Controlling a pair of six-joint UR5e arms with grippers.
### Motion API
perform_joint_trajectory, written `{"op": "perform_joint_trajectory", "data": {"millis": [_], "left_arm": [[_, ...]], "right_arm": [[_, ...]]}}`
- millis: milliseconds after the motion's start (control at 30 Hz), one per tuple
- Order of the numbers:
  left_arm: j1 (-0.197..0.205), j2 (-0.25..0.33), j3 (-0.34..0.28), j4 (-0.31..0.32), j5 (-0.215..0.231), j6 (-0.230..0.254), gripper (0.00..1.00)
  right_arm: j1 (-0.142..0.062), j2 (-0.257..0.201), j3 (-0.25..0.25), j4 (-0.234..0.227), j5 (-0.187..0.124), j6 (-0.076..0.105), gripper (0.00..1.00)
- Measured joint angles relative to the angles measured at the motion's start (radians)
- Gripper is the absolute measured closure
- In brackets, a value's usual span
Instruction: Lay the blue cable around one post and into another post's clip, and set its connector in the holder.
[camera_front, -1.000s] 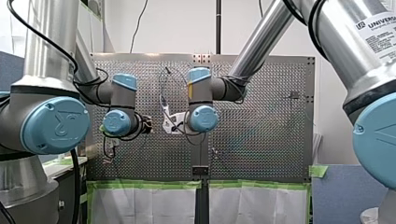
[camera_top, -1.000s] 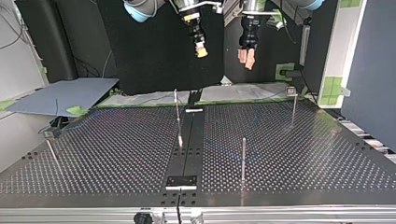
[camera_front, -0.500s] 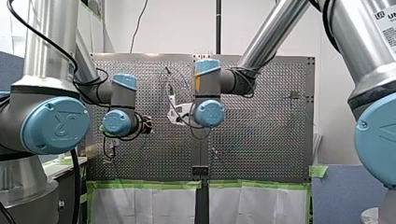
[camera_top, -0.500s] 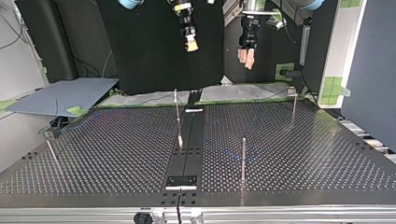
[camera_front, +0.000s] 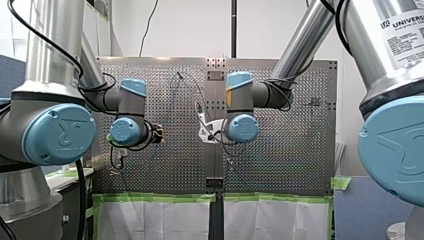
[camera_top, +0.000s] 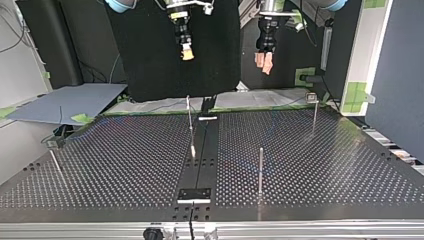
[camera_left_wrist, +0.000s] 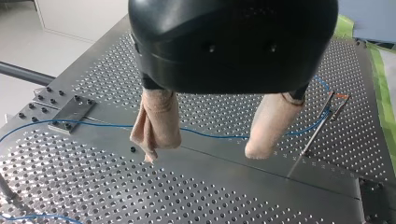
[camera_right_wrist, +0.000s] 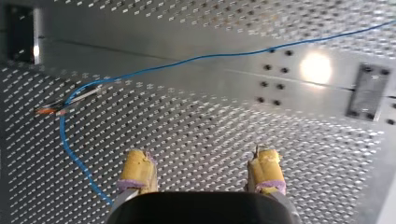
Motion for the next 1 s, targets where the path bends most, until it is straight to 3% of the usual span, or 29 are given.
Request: {"op": "perform_joint_trajectory", "data": {"millis": [233,433,1000], "left_arm": [[0.000,0.000,0.000,0.000,0.000,0.001,0.00],[0.000,0.000,0.000,0.000,0.000,0.001,0.00],[-0.003,0.000,0.000,-0.006,-0.003,0.004,0.00]], "right_arm": [[0.000,0.055,-0.021,0.020,-0.007,-0.012,0.01],[0.008,0.066,-0.026,0.025,-0.031,-0.035,0.01],[0.010,0.064,-0.029,0.032,-0.038,-0.032,0.01]]}}
